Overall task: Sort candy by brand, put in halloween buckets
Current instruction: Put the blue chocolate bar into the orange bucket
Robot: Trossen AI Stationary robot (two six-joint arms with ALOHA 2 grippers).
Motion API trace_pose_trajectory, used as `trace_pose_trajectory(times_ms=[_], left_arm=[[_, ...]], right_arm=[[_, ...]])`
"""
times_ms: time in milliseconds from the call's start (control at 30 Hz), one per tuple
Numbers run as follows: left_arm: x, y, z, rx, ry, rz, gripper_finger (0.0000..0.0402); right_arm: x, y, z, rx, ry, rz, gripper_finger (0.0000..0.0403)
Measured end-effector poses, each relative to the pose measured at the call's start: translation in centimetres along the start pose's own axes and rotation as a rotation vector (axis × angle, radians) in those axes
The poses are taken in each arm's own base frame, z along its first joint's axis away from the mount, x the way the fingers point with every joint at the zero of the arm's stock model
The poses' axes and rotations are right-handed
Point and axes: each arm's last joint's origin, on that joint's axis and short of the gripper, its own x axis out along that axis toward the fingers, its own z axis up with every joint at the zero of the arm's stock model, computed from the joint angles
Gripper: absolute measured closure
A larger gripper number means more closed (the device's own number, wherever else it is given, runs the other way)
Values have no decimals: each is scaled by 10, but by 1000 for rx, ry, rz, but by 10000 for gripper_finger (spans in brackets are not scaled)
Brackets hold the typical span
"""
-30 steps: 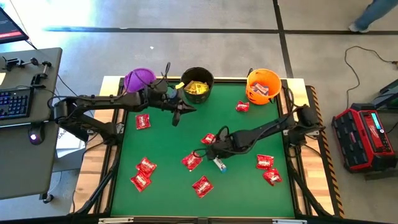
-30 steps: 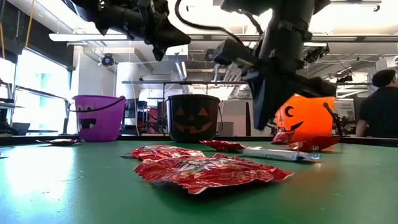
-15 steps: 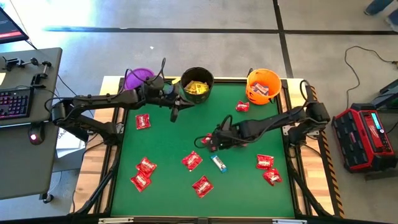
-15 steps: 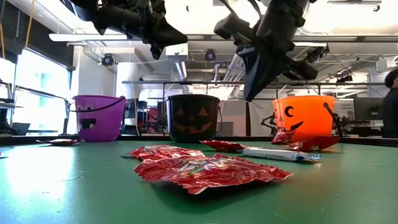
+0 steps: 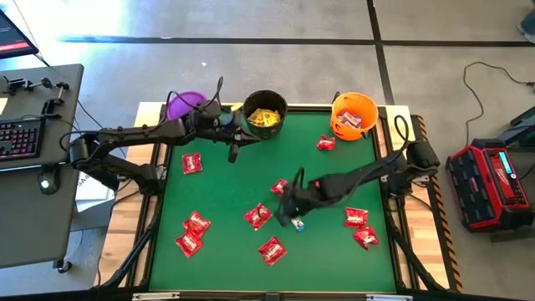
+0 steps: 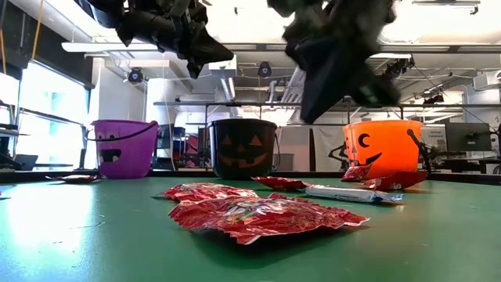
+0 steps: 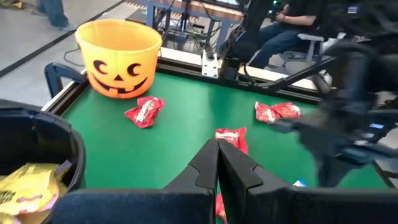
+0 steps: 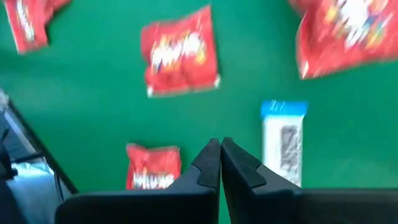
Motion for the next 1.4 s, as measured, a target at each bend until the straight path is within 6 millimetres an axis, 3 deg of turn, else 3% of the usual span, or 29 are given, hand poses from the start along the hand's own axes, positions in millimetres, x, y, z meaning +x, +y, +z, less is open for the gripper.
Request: trace_pose_trajectory(times_ms=[233, 533, 667, 933, 1400], left_arm=[[-1, 2, -2, -10, 16, 9, 401], [-1, 2, -3, -14, 28, 9, 402], [-1, 2, -5, -21, 45, 10, 401], [-1, 2, -5, -22, 45, 10, 401], [-1, 2, -6, -27, 58, 11, 401]], right_arm=[[-3, 13, -42, 38, -47, -1, 373], [14, 14, -78, 4, -50, -60, 233], [26, 12, -90, -67, -120, -100, 193], [46, 2, -106, -188, -167, -202, 183], [42, -9, -111, -228, -189, -320, 183]])
